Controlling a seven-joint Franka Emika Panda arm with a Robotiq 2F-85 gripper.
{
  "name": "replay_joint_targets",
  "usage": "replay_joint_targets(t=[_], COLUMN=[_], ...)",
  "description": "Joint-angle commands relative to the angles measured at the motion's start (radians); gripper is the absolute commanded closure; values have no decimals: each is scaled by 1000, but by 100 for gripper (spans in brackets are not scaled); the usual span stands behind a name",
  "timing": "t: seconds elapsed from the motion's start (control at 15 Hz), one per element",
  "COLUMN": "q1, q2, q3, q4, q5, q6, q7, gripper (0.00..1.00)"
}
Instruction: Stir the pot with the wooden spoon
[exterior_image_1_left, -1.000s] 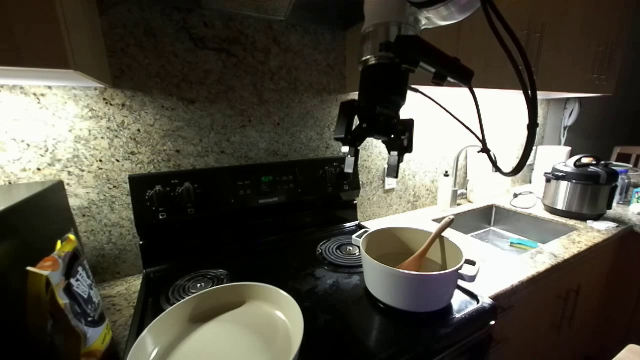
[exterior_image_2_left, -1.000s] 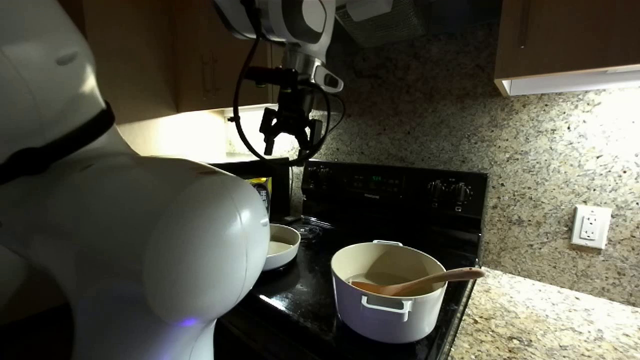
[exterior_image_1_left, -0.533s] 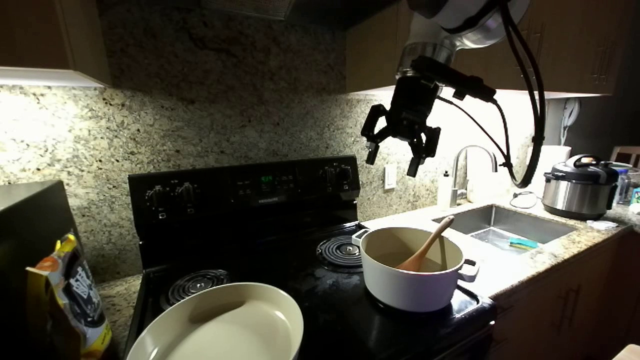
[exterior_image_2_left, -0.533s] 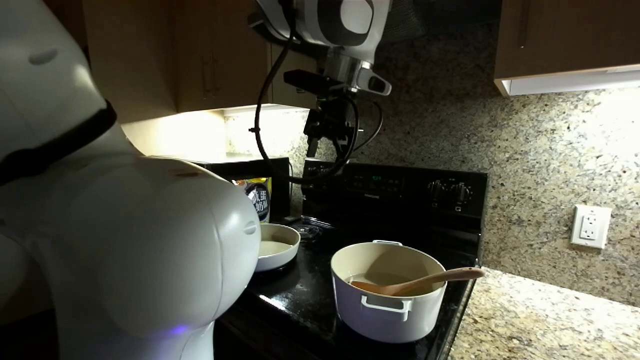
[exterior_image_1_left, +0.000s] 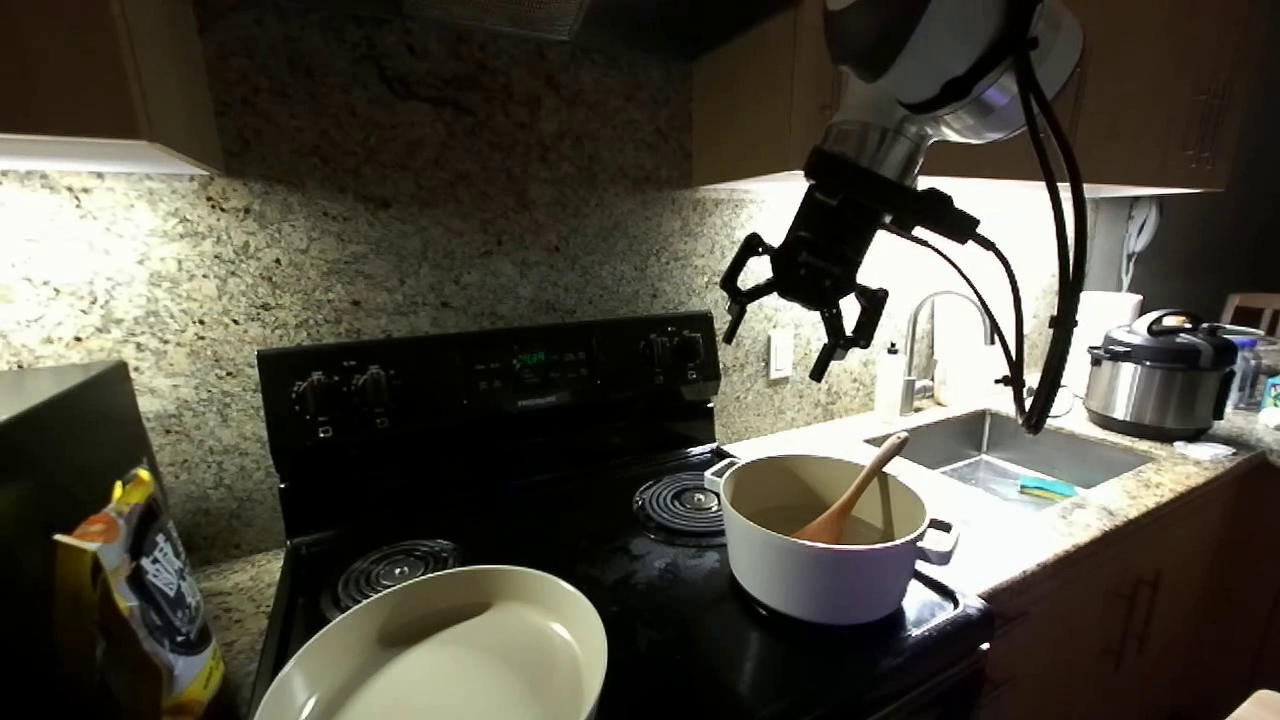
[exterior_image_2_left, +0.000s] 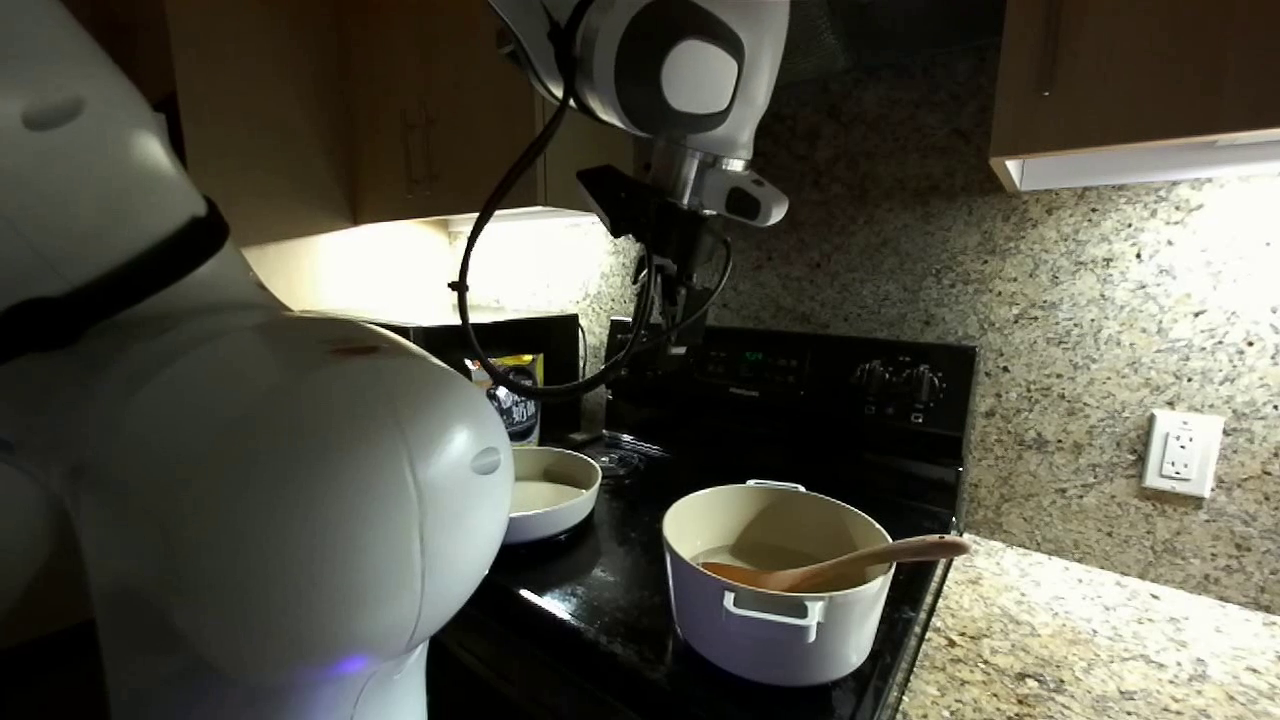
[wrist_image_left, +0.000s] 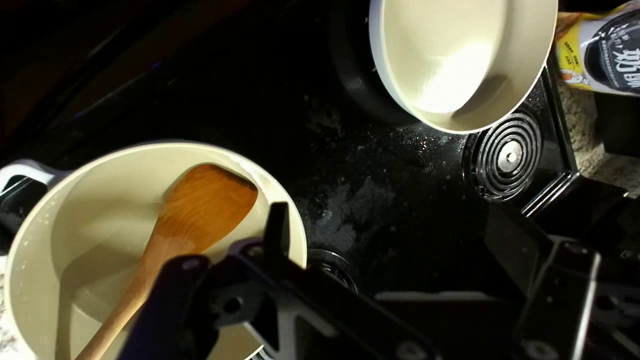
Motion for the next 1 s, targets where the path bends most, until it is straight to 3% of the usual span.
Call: replay_joint_targets(t=[0.0,0.47,0.93], q1=[0,-96,-225], q2=[-2,51,91], q3=[8,42,-62], q4=[1,28,-65], q5=[0,-110,-151], q6=[-1,56,93], q7=[13,182,205], gripper=[0,0,0])
